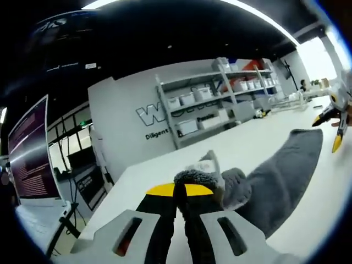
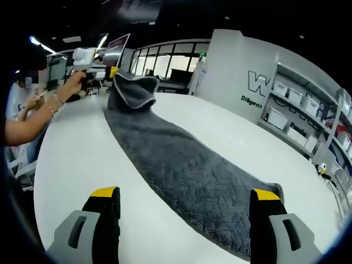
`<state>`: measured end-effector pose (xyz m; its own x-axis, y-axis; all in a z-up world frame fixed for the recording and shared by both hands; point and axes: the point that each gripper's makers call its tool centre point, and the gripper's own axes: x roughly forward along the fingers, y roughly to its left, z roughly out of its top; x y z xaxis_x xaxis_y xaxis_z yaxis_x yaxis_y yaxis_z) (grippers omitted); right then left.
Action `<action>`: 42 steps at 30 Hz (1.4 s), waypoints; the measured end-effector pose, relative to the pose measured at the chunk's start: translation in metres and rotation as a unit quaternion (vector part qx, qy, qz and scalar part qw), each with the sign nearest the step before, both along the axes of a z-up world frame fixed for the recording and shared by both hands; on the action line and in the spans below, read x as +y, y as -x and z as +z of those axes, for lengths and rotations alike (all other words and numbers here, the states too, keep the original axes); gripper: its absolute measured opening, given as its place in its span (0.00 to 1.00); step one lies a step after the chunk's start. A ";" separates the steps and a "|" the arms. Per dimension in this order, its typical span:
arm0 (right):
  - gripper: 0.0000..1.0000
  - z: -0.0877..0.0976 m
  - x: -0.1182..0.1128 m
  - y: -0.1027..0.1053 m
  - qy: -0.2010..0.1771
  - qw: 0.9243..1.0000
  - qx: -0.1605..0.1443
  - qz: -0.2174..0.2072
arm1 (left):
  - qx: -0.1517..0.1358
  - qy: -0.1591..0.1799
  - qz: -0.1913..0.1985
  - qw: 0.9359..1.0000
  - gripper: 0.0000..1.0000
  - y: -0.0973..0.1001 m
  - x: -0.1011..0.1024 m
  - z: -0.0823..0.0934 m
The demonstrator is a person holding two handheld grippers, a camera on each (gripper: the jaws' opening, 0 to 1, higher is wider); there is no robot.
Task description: Open the folded towel by lifting each exposed corner and separating the folded layers until the towel lies flat within the target outline without major curled edges
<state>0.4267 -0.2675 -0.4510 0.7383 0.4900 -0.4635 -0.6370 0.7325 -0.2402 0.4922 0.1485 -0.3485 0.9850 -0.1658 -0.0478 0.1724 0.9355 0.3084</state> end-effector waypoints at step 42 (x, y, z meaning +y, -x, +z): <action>0.99 -0.011 0.003 0.002 0.016 1.000 0.020 0.003 | 0.154 -0.023 0.087 0.984 0.11 0.017 0.087 -0.103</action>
<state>0.4250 -0.2644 -0.4622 0.7158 0.4796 -0.5076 -0.6512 0.7210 -0.2370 0.4751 0.2356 -0.4511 0.9360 0.0128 -0.3519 0.1034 0.9453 0.3095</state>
